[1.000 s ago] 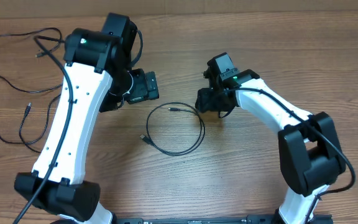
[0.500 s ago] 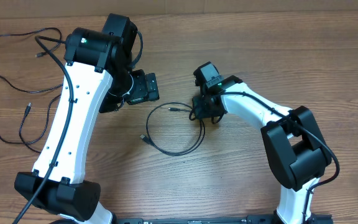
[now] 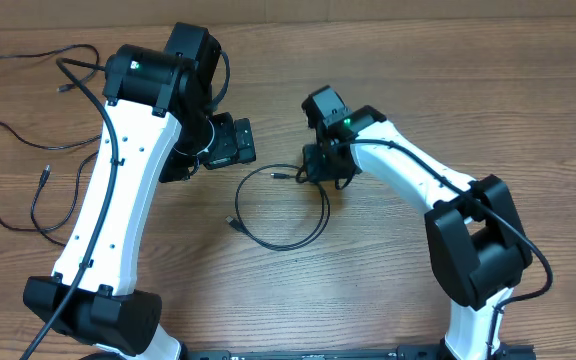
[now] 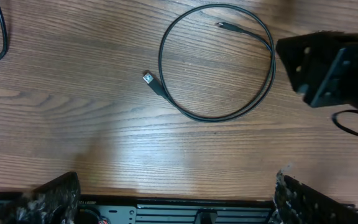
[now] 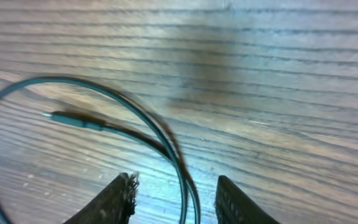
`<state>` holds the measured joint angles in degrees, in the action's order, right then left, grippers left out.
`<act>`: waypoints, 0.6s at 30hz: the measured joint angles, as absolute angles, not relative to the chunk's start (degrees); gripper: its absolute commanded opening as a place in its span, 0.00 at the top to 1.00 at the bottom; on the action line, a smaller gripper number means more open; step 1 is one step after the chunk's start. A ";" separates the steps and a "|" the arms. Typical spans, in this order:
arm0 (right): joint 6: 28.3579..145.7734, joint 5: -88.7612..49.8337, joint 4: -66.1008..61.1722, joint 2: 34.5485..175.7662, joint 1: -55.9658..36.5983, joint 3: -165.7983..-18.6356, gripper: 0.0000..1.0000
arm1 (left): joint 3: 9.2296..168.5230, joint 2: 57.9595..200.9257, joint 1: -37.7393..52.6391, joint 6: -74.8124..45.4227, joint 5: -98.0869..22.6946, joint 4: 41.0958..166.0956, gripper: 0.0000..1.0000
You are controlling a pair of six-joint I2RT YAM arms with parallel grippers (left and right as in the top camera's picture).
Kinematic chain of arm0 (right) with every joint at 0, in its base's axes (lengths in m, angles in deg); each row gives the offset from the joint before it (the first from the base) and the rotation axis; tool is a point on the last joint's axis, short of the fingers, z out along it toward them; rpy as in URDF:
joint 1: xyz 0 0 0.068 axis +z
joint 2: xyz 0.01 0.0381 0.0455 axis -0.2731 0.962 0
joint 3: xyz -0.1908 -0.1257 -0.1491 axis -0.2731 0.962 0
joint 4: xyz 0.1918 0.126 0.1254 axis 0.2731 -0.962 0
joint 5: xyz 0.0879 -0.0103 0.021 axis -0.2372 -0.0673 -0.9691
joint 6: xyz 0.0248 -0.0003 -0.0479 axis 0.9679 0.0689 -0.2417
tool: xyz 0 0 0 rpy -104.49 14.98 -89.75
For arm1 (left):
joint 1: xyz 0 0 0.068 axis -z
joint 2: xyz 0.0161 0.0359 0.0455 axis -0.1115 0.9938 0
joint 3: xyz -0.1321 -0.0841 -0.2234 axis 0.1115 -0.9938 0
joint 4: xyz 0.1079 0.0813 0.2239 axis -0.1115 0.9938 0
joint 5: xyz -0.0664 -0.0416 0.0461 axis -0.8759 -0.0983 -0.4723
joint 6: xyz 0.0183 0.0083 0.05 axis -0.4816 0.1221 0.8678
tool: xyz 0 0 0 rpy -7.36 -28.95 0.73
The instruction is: Untangle cables
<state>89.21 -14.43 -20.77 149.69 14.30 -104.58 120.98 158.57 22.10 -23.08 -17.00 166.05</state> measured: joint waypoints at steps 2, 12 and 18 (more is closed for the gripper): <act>89.21 -14.38 -21.27 149.30 14.30 -104.69 0.58 | 120.98 158.57 22.10 -23.08 -17.00 166.03 0.00; 89.34 -14.38 -17.84 149.95 14.48 -101.12 0.66 | 120.98 158.57 22.10 -23.06 -16.98 165.42 0.00; 89.45 -14.14 -16.70 152.10 15.83 -98.52 0.68 | 120.98 158.57 22.10 -21.61 -16.95 165.64 0.00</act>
<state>89.45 -14.14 -16.70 152.10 15.83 -98.52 120.98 158.57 22.10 -21.61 -16.95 165.64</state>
